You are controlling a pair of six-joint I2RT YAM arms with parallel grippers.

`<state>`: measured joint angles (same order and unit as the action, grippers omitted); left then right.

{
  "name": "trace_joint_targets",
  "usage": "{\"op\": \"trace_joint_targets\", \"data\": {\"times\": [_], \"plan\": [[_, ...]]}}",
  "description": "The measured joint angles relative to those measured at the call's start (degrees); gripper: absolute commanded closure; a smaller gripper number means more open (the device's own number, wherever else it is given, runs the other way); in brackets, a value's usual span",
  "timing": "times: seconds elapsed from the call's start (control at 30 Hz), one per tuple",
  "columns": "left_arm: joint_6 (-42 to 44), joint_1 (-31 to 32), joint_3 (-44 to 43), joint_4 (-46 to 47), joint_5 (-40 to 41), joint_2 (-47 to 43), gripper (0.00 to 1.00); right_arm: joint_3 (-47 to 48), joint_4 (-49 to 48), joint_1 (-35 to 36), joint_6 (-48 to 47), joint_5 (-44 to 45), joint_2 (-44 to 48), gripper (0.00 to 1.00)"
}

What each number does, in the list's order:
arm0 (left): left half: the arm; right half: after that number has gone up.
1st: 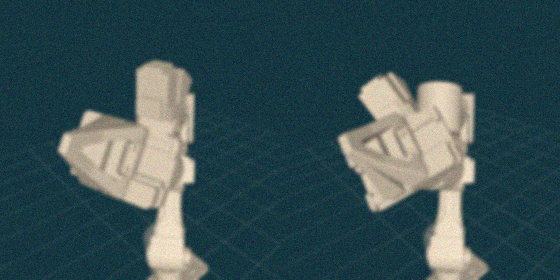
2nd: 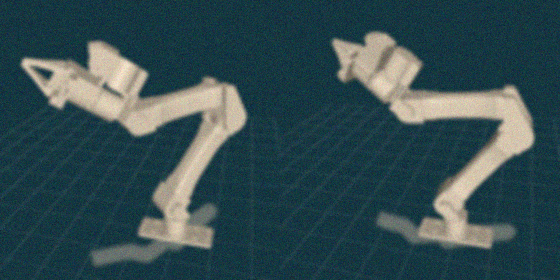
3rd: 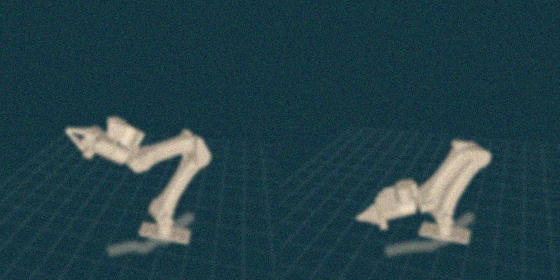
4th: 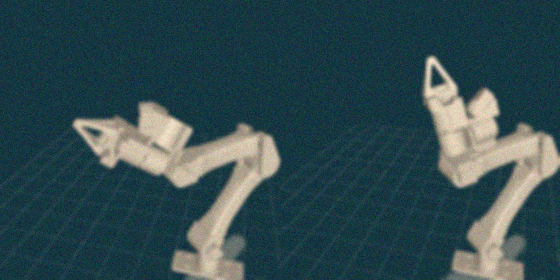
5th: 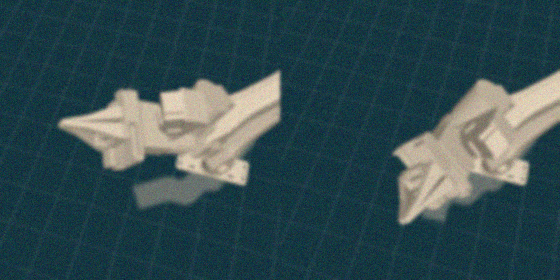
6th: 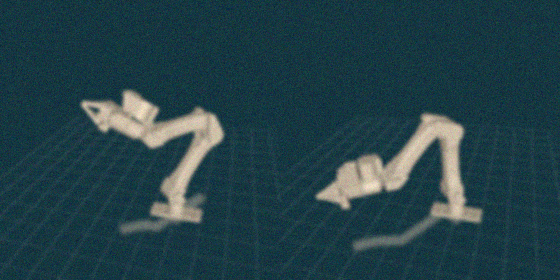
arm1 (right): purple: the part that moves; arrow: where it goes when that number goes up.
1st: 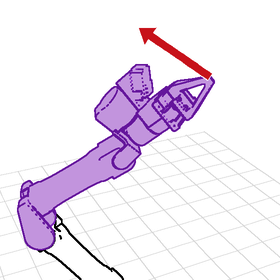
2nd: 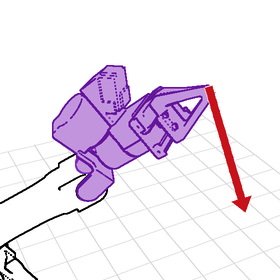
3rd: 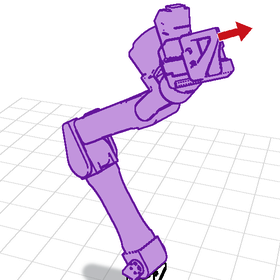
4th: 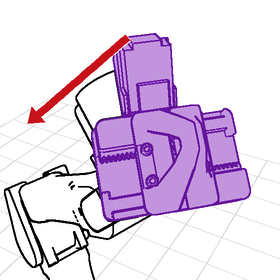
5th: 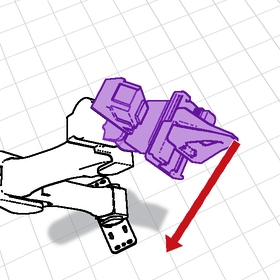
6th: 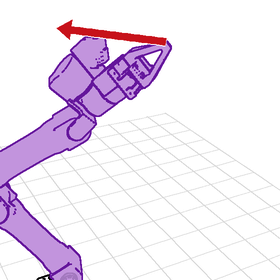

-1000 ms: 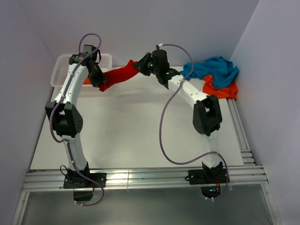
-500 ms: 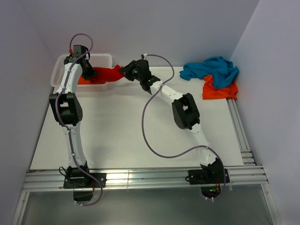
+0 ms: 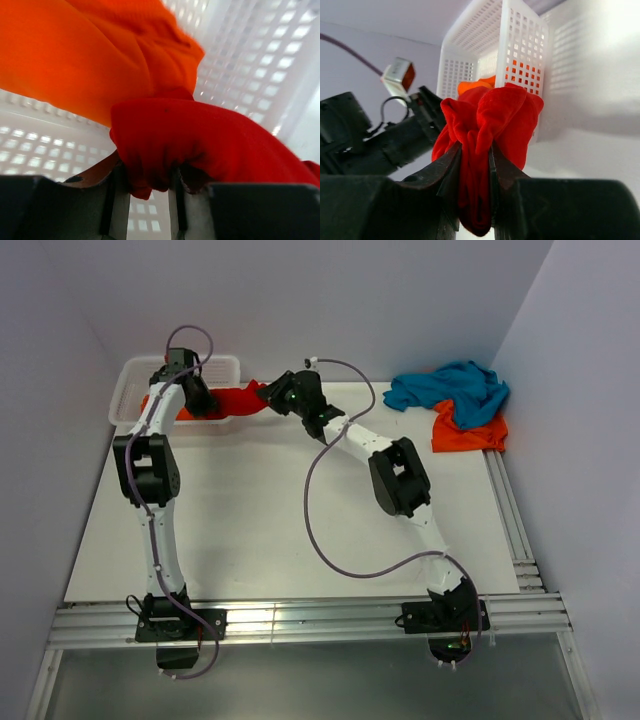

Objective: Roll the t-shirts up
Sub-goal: Place the rolled tshirt into the container

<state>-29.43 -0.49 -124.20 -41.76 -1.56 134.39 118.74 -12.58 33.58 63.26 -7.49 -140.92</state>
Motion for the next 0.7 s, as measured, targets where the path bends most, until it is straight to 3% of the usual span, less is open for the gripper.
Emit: {"op": "trace_joint_targets", "data": {"times": [0.33,0.6,0.7], "plan": [[-3.3,8.4,3.8,0.6,-4.0,-0.1,1.0,-14.6,-1.4,-5.9,-1.4,-0.6,13.1,1.0],[-9.4,21.5,4.0,-1.7,-6.5,-1.9,1.0,-33.1,-0.5,-13.5,-5.5,-2.6,32.1,1.0],[-11.8,26.1,4.4,-3.3,-6.4,-3.5,1.0,-35.7,1.4,-16.0,-7.5,-3.0,36.6,1.0]]}}
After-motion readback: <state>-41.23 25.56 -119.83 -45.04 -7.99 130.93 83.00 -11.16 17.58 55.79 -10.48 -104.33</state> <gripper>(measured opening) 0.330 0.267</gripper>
